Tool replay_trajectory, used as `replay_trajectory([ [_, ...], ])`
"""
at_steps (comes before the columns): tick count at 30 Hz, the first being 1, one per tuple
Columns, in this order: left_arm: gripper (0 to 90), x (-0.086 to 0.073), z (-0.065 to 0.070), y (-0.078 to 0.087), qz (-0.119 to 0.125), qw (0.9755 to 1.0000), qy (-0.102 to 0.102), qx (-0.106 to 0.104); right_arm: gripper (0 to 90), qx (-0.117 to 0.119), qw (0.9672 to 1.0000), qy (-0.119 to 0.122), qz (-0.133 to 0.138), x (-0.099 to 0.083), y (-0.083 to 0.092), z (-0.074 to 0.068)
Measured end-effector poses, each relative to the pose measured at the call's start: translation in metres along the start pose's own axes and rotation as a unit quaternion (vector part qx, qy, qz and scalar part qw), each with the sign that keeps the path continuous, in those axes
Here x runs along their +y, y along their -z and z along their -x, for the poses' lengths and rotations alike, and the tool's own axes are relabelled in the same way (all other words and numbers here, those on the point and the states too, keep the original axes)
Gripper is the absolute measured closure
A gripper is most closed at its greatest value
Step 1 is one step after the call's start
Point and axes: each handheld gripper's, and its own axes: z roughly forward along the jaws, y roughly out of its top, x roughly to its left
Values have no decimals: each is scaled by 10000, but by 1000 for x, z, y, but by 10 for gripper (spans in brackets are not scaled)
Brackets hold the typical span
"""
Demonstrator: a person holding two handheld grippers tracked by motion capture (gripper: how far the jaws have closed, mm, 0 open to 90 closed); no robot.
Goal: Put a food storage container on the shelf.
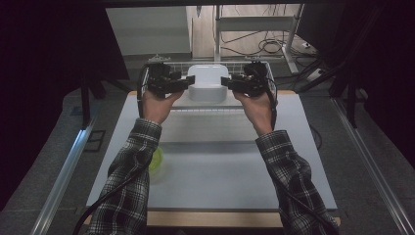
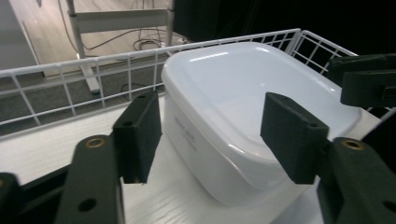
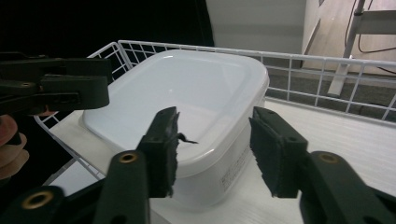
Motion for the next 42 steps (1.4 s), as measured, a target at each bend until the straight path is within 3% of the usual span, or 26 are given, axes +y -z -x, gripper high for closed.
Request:
replay_trajectory([
  [10, 207, -3, 17, 17, -110, 9988, -274, -402, 379, 244, 9996, 113, 99, -6, 15, 0],
  [20, 104, -26, 28, 36, -138, 9973, -481, -536, 261, 328, 9984, 448, 102, -27, 27, -6],
  [27, 68, -48, 34, 48, -80, 9958, -668, -615, 202, 375, 9968, 700, 86, -40, 34, -13],
  [35, 69, -68, 41, 53, 28, 9946, -813, -646, 152, 550, 9957, 745, -25, -55, 40, -16],
  [42, 75, -87, 44, 57, -5, 9947, -777, -679, 116, 634, 9950, 774, -55, -67, 44, -17],
])
